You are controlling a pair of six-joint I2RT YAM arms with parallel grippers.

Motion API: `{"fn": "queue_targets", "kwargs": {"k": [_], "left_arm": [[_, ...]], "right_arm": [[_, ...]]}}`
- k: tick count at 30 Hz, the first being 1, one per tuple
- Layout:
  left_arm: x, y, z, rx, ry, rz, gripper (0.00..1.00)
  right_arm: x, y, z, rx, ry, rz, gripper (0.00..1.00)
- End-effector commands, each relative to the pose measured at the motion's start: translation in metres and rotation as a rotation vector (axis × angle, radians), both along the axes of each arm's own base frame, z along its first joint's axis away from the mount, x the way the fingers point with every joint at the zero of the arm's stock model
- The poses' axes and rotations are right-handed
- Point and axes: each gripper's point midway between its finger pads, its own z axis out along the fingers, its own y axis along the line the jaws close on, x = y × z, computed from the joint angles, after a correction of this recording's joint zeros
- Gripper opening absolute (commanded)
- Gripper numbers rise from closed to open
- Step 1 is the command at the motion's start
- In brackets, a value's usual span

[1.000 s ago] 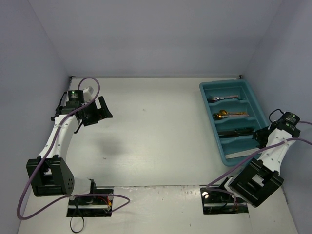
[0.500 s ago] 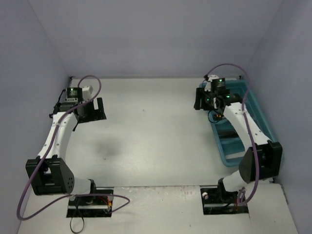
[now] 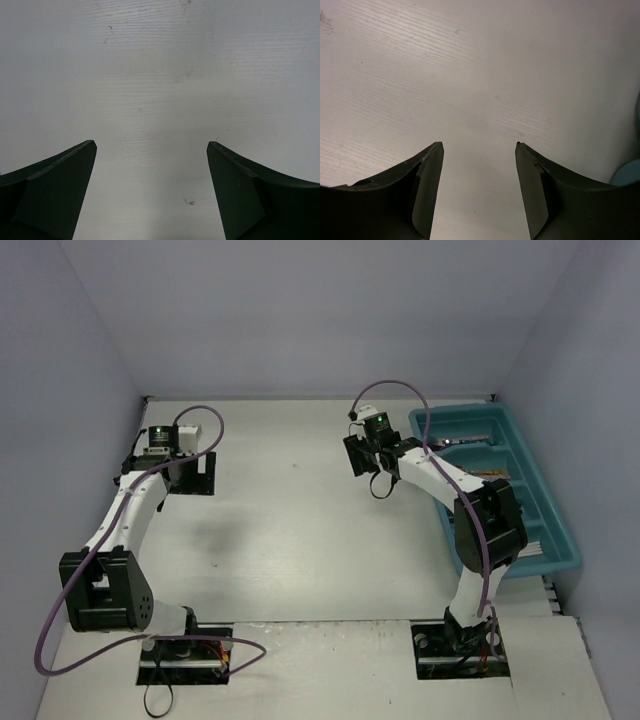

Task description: Sort the eating utensils into containers

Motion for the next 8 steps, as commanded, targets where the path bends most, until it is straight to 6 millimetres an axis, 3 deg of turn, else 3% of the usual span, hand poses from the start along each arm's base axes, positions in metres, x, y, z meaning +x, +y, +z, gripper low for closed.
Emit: {"fn": "queue_targets", "kwargs": {"k": [1,8], "left_arm": [[0.021,0.0054,0.0089,0.059,-0.097,-0.016,0.9],[0.0215,0.0036,0.0034,0.063,-0.11,-0.011,0.9]], "right_arm": [[0.0135,0.0049,0.0556,0.028,-0.185,0.004,0.57],[0.0087,0.0074,0.0622,0.04,-0.196,0.021,0.58]]}}
